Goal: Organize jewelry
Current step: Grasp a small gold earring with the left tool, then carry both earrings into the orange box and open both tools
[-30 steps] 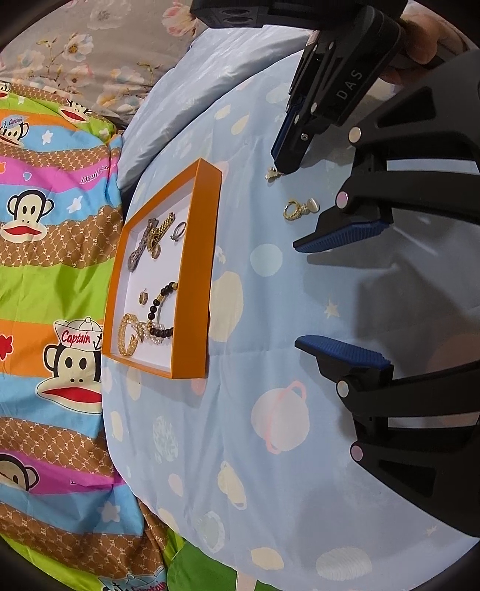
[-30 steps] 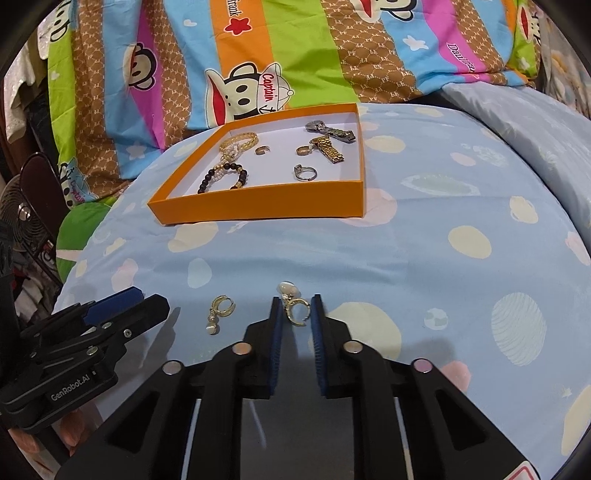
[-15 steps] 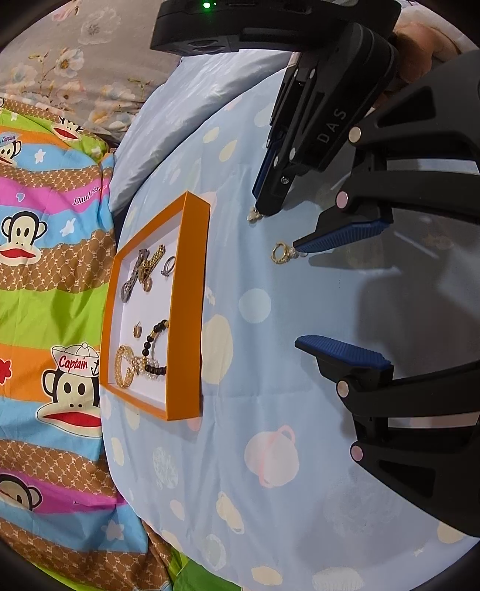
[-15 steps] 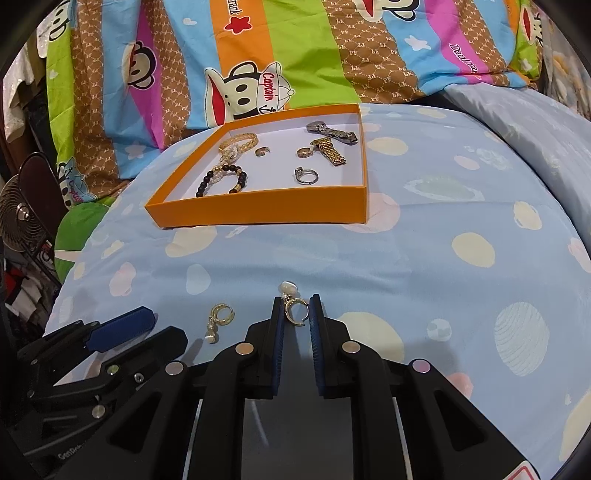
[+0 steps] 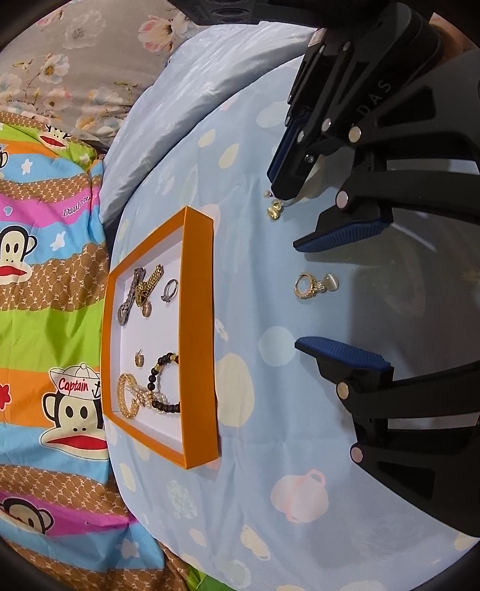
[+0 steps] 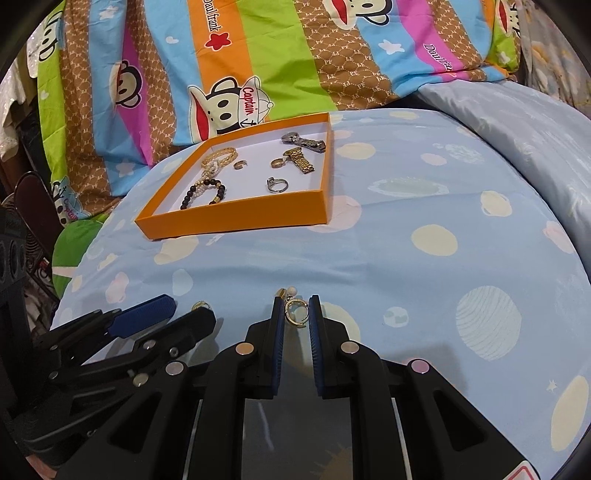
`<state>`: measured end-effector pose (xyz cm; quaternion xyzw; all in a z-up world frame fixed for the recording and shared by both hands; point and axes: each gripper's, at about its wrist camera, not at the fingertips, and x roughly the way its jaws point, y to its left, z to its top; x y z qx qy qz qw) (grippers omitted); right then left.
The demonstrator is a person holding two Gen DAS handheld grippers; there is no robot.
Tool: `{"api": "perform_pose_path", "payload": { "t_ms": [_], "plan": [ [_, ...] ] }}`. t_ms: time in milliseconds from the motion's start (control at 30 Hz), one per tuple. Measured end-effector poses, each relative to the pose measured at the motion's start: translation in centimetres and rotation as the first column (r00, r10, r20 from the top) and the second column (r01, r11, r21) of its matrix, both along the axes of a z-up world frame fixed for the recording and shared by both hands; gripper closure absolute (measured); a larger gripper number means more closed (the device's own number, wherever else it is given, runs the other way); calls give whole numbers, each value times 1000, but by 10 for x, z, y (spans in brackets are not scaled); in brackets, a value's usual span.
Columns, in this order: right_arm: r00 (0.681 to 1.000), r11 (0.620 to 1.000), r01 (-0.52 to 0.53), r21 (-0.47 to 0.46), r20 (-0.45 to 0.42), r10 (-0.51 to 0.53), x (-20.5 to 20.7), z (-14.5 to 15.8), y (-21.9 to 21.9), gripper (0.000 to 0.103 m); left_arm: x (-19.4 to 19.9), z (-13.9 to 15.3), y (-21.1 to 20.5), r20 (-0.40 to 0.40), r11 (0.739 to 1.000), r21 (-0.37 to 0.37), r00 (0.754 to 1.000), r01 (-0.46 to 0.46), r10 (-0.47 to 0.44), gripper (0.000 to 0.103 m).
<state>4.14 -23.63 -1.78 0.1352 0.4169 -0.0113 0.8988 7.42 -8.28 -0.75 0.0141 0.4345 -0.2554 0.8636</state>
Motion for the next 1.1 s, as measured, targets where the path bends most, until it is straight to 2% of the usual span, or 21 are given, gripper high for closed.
{"api": "perform_pose_path", "payload": {
  "t_ms": [100, 167, 300, 700, 1100],
  "plan": [
    [1000, 1000, -5, -3, 4, 5, 0, 0, 1, 91, 1, -1, -1, 0, 1000, 6, 1000, 1, -1, 74],
    [1000, 1000, -10, -5, 6, 10, 0, 1, 2, 90, 1, -1, -1, -2, 1000, 4, 1000, 0, 0, 76],
    [1000, 1000, -13, -6, 12, 14, -1, 3, 4, 91, 1, -2, -1, -5, 1000, 3, 1000, 2, -2, 89],
    [998, 999, -31, -12, 49, 32, -2, 20, 7, 91, -2, 17, 9, 13, 1000, -30, 1000, 4, -4, 89],
    [996, 998, -60, -12, 62, 61, 5, 27, 15, 91, 12, 27, 29, 15, 998, -38, 998, -54, 55, 89]
  ]
}}
